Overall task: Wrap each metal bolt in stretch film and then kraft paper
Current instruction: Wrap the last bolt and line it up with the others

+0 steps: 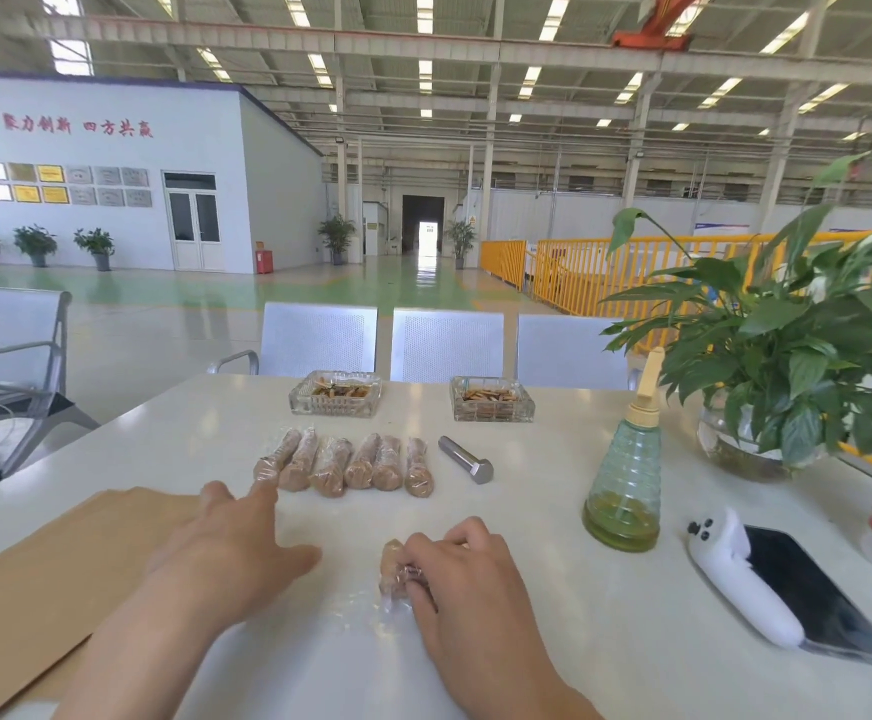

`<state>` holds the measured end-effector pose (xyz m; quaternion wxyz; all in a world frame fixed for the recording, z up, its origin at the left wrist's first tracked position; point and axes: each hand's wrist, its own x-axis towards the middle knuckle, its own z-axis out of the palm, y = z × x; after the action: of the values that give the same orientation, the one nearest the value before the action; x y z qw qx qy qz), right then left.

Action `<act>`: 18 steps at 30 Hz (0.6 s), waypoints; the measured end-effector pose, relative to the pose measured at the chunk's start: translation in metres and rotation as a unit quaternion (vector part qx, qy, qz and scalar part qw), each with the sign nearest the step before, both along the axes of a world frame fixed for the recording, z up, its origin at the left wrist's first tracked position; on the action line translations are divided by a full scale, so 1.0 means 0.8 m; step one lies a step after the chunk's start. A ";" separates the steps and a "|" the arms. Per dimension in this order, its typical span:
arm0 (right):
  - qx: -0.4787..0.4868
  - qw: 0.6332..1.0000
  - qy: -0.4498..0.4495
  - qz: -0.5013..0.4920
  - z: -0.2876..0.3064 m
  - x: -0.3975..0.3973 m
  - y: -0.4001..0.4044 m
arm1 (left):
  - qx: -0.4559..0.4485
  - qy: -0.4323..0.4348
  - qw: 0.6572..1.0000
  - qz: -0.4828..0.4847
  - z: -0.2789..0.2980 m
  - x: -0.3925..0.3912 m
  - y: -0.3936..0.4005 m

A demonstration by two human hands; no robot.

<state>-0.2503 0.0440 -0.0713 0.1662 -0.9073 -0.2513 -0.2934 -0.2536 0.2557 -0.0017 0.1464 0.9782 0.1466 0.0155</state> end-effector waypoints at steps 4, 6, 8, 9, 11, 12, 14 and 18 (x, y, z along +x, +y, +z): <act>-0.018 0.999 0.014 -0.034 0.000 -0.005 0.004 | -0.003 -0.014 1.000 0.020 -0.006 0.000 0.021; -0.027 0.999 0.011 -0.040 -0.002 -0.003 0.007 | -0.011 -0.008 0.999 0.029 -0.009 0.005 0.027; -0.029 0.999 -0.002 -0.043 -0.003 -0.004 0.009 | -0.015 -0.014 0.999 0.034 -0.011 0.007 0.031; -0.022 0.999 -0.004 -0.041 -0.003 -0.005 0.009 | 0.006 -0.017 0.999 0.036 -0.009 0.006 0.031; -0.005 1.000 0.000 -0.017 -0.001 -0.009 0.006 | 0.042 -0.028 0.998 0.034 -0.002 0.003 0.032; -0.009 1.000 0.007 -0.010 -0.001 -0.009 0.005 | 0.029 -0.040 0.998 0.037 0.004 0.003 0.032; -0.009 0.999 0.037 0.005 -0.002 -0.005 0.003 | -0.064 -0.081 0.994 0.037 0.018 0.006 0.032; -0.021 0.998 0.056 0.015 -0.006 -0.003 -0.003 | -0.220 -0.216 0.951 0.017 0.065 0.003 0.018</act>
<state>-0.2523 0.0417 -0.0762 0.1652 -0.9216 -0.2615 -0.2343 -0.2511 0.2701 0.0507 0.3863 0.8923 0.1278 0.1958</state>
